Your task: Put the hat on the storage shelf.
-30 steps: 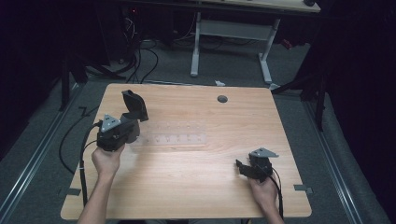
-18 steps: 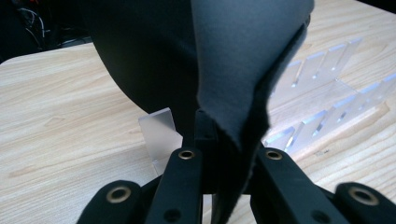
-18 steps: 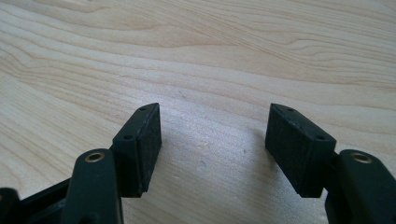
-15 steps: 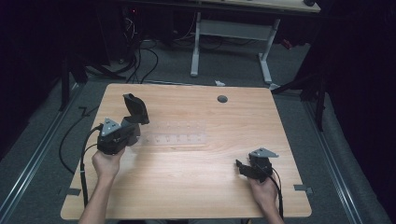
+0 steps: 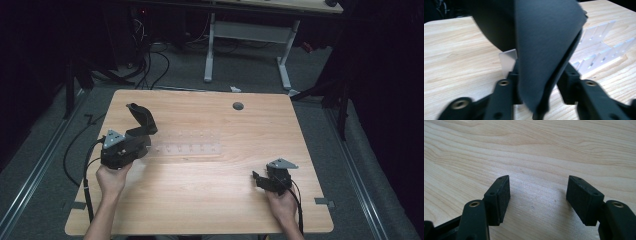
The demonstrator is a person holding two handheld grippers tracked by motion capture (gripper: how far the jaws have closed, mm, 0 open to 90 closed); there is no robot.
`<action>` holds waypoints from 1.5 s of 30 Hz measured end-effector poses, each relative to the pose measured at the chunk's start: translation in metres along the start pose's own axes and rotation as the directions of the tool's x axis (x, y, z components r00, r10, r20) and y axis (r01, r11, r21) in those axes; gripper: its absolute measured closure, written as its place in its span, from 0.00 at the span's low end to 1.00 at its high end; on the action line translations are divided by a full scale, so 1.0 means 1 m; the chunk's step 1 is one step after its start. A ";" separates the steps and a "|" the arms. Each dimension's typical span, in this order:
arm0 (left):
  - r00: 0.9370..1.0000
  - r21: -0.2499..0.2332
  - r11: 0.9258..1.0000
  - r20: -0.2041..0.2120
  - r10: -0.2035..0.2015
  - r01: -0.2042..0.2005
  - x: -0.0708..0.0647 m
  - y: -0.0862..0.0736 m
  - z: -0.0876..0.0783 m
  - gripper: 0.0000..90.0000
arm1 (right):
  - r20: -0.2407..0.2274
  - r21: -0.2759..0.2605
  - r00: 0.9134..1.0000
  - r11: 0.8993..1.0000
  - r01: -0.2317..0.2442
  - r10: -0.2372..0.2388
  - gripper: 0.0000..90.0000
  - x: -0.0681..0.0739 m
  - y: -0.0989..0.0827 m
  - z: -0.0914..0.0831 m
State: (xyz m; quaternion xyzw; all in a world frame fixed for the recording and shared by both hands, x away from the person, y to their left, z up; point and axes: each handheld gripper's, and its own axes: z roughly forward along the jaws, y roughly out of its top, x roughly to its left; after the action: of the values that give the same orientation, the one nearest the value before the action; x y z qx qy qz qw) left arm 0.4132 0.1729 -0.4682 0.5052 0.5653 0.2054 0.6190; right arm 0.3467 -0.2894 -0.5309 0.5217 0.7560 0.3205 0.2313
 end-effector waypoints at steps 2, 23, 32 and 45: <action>1.000 0.004 1.000 -0.004 0.001 -0.001 0.000 0.001 -0.002 0.59 | 0.000 0.000 1.000 1.000 0.001 -0.001 0.40 0.000 0.000 0.000; 0.997 -0.004 0.997 0.008 -0.075 0.075 0.003 0.004 -0.035 0.46 | 0.001 0.000 1.000 1.000 0.001 -0.001 0.40 0.000 0.000 0.000; 0.997 0.012 0.997 0.009 -0.082 0.082 0.007 -0.006 -0.044 0.45 | 0.001 0.000 1.000 1.000 0.001 -0.001 0.40 0.000 0.000 0.000; 0.995 0.027 0.995 0.003 -0.098 0.098 0.009 -0.027 -0.054 0.45 | 0.001 0.000 1.000 1.000 0.001 -0.001 0.40 0.000 0.000 0.000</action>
State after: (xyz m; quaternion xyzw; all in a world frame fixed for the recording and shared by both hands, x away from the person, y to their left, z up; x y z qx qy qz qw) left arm 0.3581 0.1911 -0.4876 0.4855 0.5907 0.1660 0.6227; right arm 0.3465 -0.2893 -0.5309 0.5214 0.7563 0.3200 0.2318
